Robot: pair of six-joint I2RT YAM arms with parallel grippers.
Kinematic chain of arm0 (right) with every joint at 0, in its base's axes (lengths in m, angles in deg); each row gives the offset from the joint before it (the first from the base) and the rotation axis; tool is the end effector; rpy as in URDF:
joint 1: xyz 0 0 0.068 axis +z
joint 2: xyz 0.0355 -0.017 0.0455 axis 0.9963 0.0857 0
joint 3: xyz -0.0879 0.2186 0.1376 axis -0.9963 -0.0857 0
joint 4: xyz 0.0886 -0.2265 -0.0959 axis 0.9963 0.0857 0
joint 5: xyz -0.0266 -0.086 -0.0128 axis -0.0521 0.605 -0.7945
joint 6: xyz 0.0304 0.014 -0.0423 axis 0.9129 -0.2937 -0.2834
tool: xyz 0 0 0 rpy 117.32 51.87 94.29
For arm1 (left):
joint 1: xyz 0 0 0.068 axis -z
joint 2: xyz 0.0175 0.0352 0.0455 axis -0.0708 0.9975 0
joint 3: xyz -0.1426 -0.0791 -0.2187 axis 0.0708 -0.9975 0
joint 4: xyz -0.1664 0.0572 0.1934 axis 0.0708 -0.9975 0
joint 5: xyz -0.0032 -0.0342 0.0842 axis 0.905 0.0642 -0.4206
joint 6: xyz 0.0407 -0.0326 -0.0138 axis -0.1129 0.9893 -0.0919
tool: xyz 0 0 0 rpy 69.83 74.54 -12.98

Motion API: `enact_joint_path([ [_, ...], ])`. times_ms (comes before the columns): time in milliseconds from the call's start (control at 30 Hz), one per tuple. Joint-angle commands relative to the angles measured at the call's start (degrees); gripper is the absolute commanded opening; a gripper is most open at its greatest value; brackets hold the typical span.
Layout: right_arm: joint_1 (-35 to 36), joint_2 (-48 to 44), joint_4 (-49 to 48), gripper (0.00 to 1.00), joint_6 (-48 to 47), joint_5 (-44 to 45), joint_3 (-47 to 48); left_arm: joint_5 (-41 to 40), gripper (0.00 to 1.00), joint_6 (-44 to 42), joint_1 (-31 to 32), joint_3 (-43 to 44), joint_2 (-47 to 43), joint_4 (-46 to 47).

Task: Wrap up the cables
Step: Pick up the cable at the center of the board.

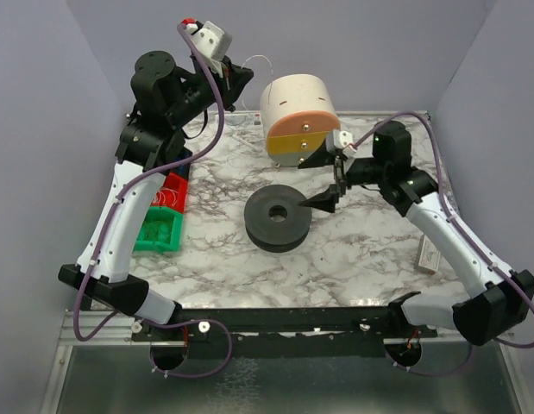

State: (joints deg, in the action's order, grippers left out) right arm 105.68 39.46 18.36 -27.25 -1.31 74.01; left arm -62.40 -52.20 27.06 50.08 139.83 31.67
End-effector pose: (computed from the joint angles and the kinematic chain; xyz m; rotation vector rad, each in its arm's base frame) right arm 0.2358 0.1227 0.3837 -1.3351 1.2684 0.9888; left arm 0.2625 -0.1258 0.5519 0.6183 1.3476 -0.5763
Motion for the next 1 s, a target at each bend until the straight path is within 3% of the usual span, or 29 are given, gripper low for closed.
enact_joint_path([
  [0,6.4,5.9,-14.6,1.0,9.9,8.6,1.5,3.0,0.0,5.9,0.0,2.4,0.8,1.8],
  [133,8.5,12.1,-24.0,1.0,18.9,12.2,3.5,3.4,0.0,8.5,-0.4,3.9,1.6,2.6],
  [367,10.1,22.5,-26.0,1.0,26.1,13.4,13.3,4.5,0.0,11.8,-1.8,1.7,1.2,4.7],
  [567,10.6,28.2,-27.3,1.0,32.2,4.3,19.7,4.7,0.0,14.2,-3.4,1.2,0.9,6.3],
  [767,11.6,32.5,-26.4,0.98,36.3,11.2,25.4,6.6,0.0,17.0,-5.0,1.1,1.2,8.2],
  [833,11.7,34.1,-26.1,0.88,38.1,13.6,27.8,7.3,0.0,18.1,-5.4,0.8,1.3,8.9],
  [967,11.7,36.8,-23.3,0.51,41.4,18.8,33.5,8.3,0.0,18.7,-5.7,-0.4,1.1,9.6],
])
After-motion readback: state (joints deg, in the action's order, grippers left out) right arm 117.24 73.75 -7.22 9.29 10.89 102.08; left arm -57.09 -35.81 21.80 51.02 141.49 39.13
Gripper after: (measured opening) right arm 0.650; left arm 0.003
